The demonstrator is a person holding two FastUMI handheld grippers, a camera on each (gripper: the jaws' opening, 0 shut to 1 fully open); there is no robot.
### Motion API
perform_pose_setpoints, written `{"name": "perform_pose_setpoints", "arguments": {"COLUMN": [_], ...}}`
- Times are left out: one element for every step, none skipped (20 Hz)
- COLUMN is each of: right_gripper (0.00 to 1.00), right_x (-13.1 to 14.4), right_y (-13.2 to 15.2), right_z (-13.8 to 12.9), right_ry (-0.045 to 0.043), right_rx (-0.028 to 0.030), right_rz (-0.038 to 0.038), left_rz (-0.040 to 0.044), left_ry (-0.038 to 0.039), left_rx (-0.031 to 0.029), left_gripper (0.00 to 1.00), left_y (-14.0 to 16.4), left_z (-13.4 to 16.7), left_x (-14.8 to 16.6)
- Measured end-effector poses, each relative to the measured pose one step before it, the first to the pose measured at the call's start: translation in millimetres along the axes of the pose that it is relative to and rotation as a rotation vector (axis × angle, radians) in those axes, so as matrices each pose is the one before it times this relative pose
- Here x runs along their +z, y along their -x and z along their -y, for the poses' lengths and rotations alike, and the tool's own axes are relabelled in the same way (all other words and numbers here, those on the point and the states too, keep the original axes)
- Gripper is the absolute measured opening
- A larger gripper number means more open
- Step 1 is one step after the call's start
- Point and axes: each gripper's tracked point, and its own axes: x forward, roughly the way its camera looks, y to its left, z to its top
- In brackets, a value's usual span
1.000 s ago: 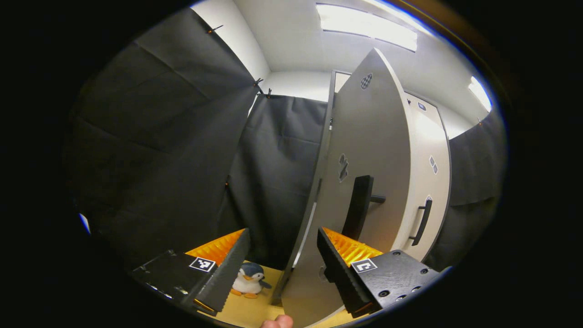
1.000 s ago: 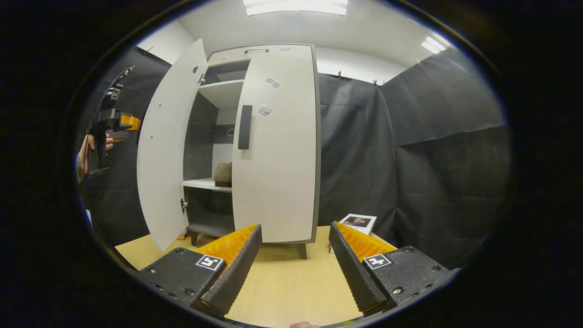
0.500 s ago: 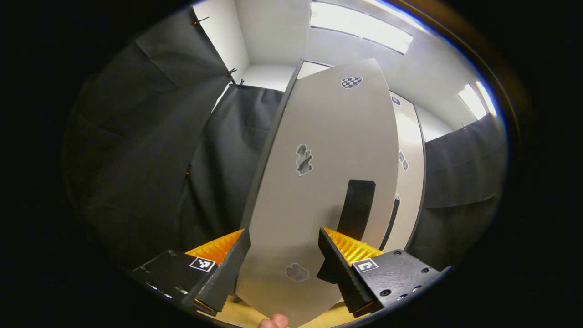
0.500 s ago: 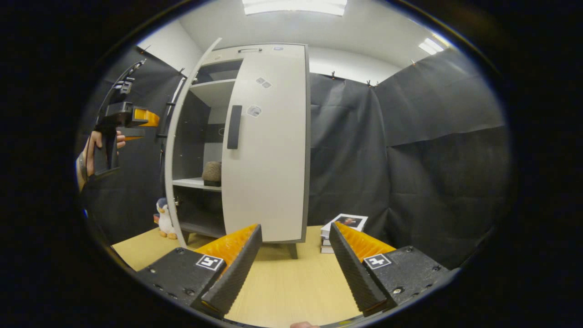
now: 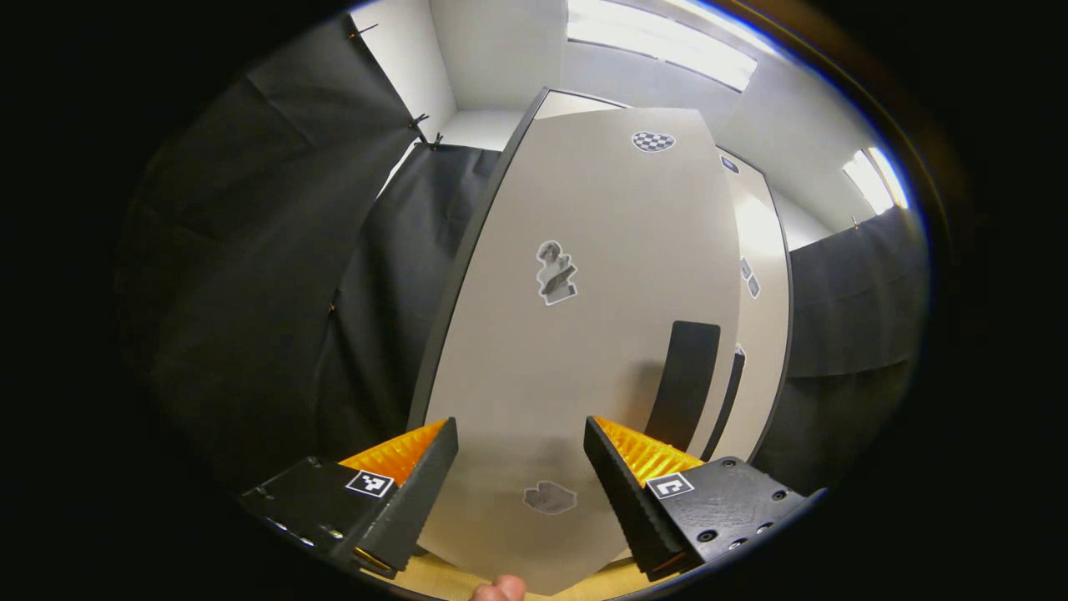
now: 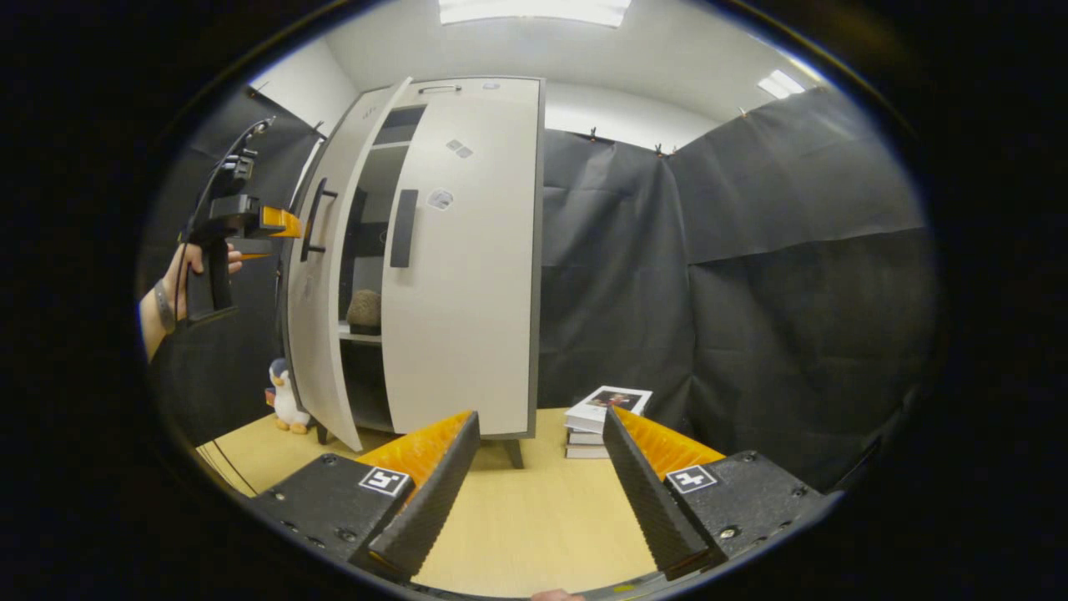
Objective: Grab one shoe with the right hand and put it into the shoe cabinet, grab the other shoe with the left hand and put it into the shoe cabinet; then close the right door with the right hand and the left door with the left hand.
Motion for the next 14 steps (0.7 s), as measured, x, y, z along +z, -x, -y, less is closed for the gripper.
{"name": "perform_pose_setpoints", "arguments": {"right_gripper": [0.97,0.97,0.97,0.95,0.95,0.95,0.95,0.94,0.94,0.97,0.97,0.97,0.97,0.94], "right_x": [-1.04,-0.88,-1.21,-0.08,1.5,1.81,1.23,1.11,1.57,1.9,0.35,0.59,-0.77,-0.53], "right_y": [-0.77,-0.67,0.14,-0.05,-1.91,-2.06,-0.54,-0.23,1.1,0.97,1.66,1.7,2.03,2.24], "right_z": [-1.02,-1.62,-2.12,-3.59,-5.64,-4.91,-2.52,-2.89,-1.87,-2.78,-2.91,-3.28,-3.04,-2.86], "right_ry": [-0.00107,-0.00374,-0.00476,-0.00665,-0.00498,-0.00396,-0.00243,-0.00068,-0.0001,-0.00019,0.00014,0.00005,-0.00028,0.00012], "right_rx": [0.00492,0.00717,0.00987,0.01173,0.0105,0.01183,0.00941,0.00859,0.00687,0.00779,0.00619,0.00918,0.00889,0.00888], "right_rz": [-0.00457,-0.0029,-0.00243,0.00154,-0.00026,-0.00036,0.00045,0.00157,0.00331,0.00384,0.00302,0.00151,0.00094,-0.00068], "left_rz": [-0.00513,-0.00346,-0.00015,0.0032,0.00456,0.00245,0.00391,0.00255,-0.00132,-0.00303,-0.00632,-0.00264,-0.00233,-0.0012], "left_ry": [-0.01811,-0.01177,-0.00855,-0.00927,-0.01137,-0.00965,-0.00667,-0.00294,-0.00292,-0.00519,-0.00403,-0.0062,-0.00594,-0.00099], "left_rx": [0.00341,-0.0068,-0.00911,-0.00958,-0.00911,-0.00876,-0.00985,-0.00975,-0.01004,-0.00539,-0.00803,-0.00909,-0.00563,-0.00379], "left_gripper": [0.94,0.94,0.94,0.94,0.94,0.94,0.94,0.94,0.94,0.94,0.94,0.94,0.94,0.94], "left_y": [10.37,10.88,11.25,10.84,10.37,10.45,11.04,10.38,10.01,9.79,8.58,8.79,8.12,6.13], "left_z": [0.82,4.17,6.92,6.89,7.07,6.48,8.76,8.46,9.59,7.51,7.84,7.81,7.42,5.98], "left_x": [-2.32,-2.88,-1.56,-1.54,-1.45,-1.17,-1.63,-1.14,-2.54,-4.85,-6.02,-6.14,-6.64,-5.48]}}
